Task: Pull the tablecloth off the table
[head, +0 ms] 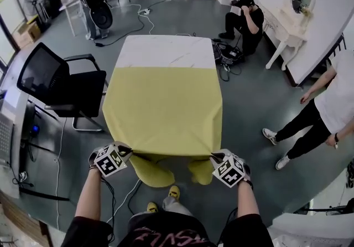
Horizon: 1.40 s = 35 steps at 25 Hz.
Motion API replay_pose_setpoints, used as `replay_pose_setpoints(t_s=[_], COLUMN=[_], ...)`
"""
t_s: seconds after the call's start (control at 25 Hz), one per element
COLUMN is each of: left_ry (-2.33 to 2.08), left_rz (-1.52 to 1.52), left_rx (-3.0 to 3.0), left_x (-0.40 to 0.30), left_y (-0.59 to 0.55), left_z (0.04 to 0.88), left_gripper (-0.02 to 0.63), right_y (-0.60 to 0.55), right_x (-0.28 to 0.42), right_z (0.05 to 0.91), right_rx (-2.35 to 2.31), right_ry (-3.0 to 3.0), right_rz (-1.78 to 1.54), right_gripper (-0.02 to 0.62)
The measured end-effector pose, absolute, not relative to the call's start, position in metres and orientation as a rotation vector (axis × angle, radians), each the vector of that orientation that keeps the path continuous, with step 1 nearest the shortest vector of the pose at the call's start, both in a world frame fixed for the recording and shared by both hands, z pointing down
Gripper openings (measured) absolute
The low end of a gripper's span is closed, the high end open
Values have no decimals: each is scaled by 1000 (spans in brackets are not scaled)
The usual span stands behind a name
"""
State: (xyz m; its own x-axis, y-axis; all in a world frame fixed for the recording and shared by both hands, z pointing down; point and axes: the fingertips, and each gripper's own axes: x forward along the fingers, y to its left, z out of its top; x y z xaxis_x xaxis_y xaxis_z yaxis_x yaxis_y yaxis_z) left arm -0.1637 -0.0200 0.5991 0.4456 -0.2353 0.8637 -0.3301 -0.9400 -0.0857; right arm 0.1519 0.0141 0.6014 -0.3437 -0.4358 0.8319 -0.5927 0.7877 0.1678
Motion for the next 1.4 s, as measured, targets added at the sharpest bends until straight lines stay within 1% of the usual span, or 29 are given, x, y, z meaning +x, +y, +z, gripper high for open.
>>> replay_pose_setpoints(t_s=[0.4, 0.92, 1.16, 1.4], left_ry=[-571, -556, -613, -743], left_rz=[1401, 1342, 1326, 1249], left_rx=[2616, 2604, 2559, 2560], left_x=[-196, -228, -217, -191], left_y=[60, 160, 194, 219], left_z=[581, 588, 587, 569], left_gripper=[8, 8, 8, 8], right_y=[94, 204, 228, 240], right_x=[121, 88, 101, 127], right_z=[575, 581, 585, 569], right_rx=[869, 896, 861, 886], right_ry=[-1998, -1999, -2026, -2095], right_rz=[192, 245, 243, 216], right_gripper=[17, 17, 17, 17])
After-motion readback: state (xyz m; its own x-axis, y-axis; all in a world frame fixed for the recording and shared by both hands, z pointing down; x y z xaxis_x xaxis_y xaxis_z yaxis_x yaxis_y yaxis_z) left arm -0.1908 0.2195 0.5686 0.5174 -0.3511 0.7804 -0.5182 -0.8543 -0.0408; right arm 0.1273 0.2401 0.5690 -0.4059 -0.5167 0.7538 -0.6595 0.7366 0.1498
